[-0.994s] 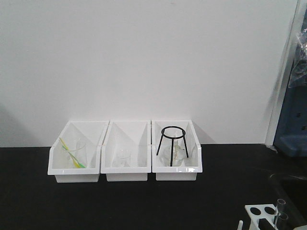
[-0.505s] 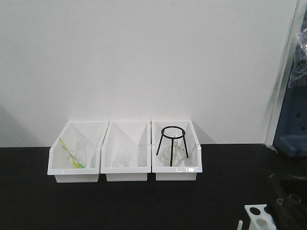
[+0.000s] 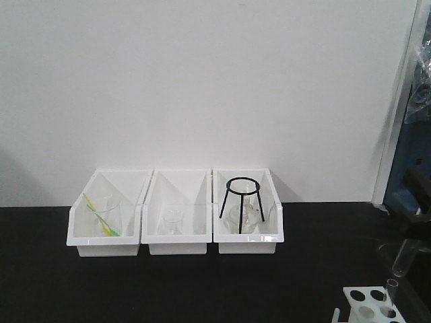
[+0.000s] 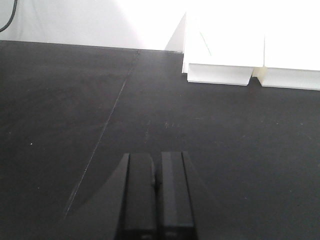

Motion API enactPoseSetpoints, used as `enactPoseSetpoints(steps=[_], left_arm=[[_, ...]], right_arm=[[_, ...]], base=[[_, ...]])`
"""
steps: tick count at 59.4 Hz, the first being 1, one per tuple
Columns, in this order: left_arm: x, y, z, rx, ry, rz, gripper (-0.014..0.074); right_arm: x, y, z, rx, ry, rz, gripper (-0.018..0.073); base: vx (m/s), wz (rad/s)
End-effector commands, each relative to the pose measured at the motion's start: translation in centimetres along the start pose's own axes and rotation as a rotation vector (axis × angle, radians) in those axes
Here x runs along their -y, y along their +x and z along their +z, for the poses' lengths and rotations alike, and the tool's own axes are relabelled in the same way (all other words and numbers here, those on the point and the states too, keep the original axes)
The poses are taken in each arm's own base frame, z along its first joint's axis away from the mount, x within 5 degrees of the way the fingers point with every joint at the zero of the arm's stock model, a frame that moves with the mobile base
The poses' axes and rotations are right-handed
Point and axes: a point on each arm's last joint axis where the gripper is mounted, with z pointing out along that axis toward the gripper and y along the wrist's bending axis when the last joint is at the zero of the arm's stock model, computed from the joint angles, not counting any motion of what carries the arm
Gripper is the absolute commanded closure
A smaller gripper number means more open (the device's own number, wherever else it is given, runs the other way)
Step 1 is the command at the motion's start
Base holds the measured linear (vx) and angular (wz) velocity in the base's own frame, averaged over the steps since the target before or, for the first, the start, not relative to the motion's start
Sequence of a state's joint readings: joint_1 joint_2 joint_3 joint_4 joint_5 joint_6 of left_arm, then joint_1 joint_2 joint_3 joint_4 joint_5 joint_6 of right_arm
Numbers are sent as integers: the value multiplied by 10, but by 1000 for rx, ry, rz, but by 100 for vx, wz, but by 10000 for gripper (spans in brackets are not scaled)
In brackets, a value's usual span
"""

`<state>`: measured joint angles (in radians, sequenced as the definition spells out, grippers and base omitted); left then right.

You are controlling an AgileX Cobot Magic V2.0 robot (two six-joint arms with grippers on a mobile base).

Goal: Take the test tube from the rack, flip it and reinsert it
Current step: 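Lift the test tube up out of the rack with the right gripper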

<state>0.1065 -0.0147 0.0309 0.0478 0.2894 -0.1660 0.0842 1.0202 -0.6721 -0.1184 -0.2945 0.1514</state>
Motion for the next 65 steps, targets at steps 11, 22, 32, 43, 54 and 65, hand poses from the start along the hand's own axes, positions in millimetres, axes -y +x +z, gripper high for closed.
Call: enactPoseSetpoints(steps=[11,22,32,43,54,65], left_arm=[[2,-7,0,87,23,-2,603],[2,-7,0,87,23,-2,603],[2,-7,0,87,23,-2,603],[2,-7,0,87,23,-2,603],[2,-7,0,87,23,-2,603],[2,-7,0,86,24,-2,603]], right_arm=[[-6,-5,-2,-66,-135,-1304,571],[-2,-2,-5,-118,-157,-1634,568],[-2,-2,-5,-121,-148,-1532,568],[2,-22,-3,-77,-7,-364,568],[-2,-32,-5,154,-57,113,568],[-8,-1,-17,283,-137,66,568]], base=[[0,0],[0,0],[0,0],[0,0],[0,0],[0,0]])
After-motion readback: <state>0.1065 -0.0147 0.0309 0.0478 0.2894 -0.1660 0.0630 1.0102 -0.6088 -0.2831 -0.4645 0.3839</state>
